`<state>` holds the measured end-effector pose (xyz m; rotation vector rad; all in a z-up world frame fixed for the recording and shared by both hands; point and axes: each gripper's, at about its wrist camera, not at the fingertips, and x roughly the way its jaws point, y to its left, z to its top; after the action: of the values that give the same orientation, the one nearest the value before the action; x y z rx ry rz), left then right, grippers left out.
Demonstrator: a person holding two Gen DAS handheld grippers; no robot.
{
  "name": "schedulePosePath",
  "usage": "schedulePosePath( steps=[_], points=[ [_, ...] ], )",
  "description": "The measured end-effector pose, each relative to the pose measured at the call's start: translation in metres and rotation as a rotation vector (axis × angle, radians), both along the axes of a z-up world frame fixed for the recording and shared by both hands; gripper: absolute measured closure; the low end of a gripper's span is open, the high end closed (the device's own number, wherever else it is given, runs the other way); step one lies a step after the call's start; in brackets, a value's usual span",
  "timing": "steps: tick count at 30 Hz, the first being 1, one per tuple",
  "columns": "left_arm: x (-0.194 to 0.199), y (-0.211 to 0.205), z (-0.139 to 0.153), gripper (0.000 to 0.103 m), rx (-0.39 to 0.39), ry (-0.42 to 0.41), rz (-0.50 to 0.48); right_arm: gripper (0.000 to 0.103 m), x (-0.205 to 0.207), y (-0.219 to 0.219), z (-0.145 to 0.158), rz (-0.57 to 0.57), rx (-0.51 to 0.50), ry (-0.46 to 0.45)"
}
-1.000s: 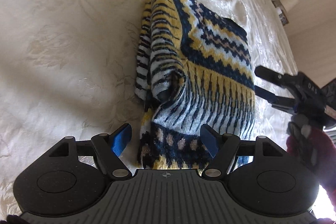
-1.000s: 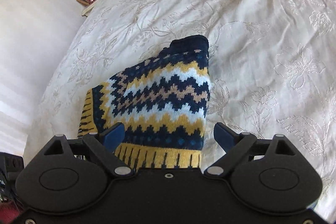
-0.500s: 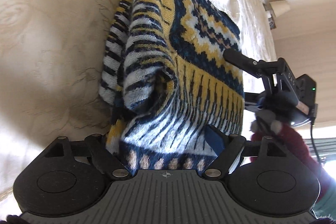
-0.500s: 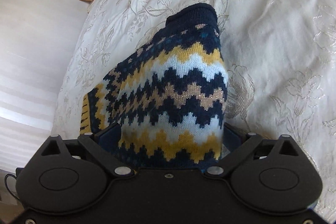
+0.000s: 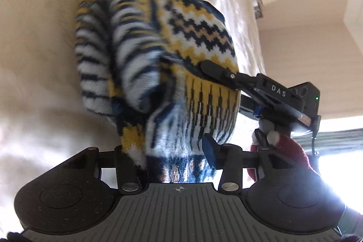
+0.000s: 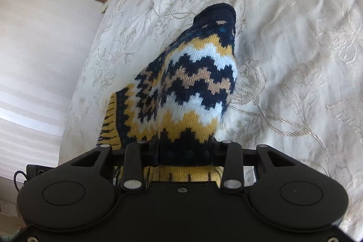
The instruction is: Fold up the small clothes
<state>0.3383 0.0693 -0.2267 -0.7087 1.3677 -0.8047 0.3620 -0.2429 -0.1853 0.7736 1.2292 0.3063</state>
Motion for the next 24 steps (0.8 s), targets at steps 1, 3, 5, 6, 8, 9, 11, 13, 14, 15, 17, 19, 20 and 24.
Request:
schedulePosePath(
  steps=[1, 3, 5, 6, 8, 9, 11, 13, 14, 15, 17, 19, 20, 24],
  points=[
    [-0.007, -0.005, 0.004, 0.06, 0.003, -0.007, -0.015, 0.056, -0.007, -0.002, 0.007, -0.005, -0.006, -0.004],
    [-0.023, -0.016, 0.011, 0.06, 0.0, -0.019, -0.043, 0.056, -0.024, -0.008, 0.019, -0.025, -0.004, 0.002],
    [-0.042, -0.026, 0.016, 0.06, -0.004, -0.024, -0.065, 0.056, -0.044, -0.016, 0.029, -0.03, -0.011, 0.005],
    [-0.054, -0.032, 0.018, 0.06, -0.006, -0.023, -0.074, 0.056, -0.055, -0.02, 0.033, -0.023, -0.022, 0.007],
    [-0.078, -0.043, 0.02, 0.06, -0.001, -0.015, -0.089, 0.055, -0.079, -0.028, 0.041, -0.007, -0.043, 0.013],
    [-0.09, -0.049, 0.021, 0.06, 0.003, -0.011, -0.096, 0.055, -0.091, -0.033, 0.045, -0.002, -0.048, 0.018],
    [-0.113, -0.062, 0.02, 0.059, 0.011, -0.001, -0.105, 0.055, -0.113, -0.042, 0.048, 0.002, -0.054, 0.033],
    [-0.138, -0.076, 0.017, 0.059, 0.03, 0.01, -0.111, 0.055, -0.137, -0.054, 0.05, 0.008, -0.064, 0.049],
    [-0.149, -0.082, 0.014, 0.059, 0.045, 0.011, -0.114, 0.054, -0.148, -0.06, 0.049, 0.009, -0.065, 0.055],
    [-0.158, -0.089, 0.012, 0.059, 0.066, 0.008, -0.118, 0.053, -0.157, -0.064, 0.048, 0.011, -0.066, 0.06],
    [-0.175, -0.1, 0.008, 0.059, 0.137, -0.014, -0.118, 0.049, -0.174, -0.072, 0.046, 0.029, -0.089, 0.07],
    [-0.19, -0.105, 0.001, 0.058, 0.261, -0.037, -0.099, 0.039, -0.186, -0.077, 0.044, 0.055, -0.155, 0.075],
    [-0.191, -0.103, -0.002, 0.058, 0.308, -0.036, -0.085, 0.037, -0.19, -0.08, 0.045, 0.067, -0.181, 0.073],
    [-0.207, -0.09, 0.006, 0.057, 0.363, -0.036, 0.019, 0.029, -0.207, -0.095, 0.057, 0.059, -0.191, 0.023]
  ],
)
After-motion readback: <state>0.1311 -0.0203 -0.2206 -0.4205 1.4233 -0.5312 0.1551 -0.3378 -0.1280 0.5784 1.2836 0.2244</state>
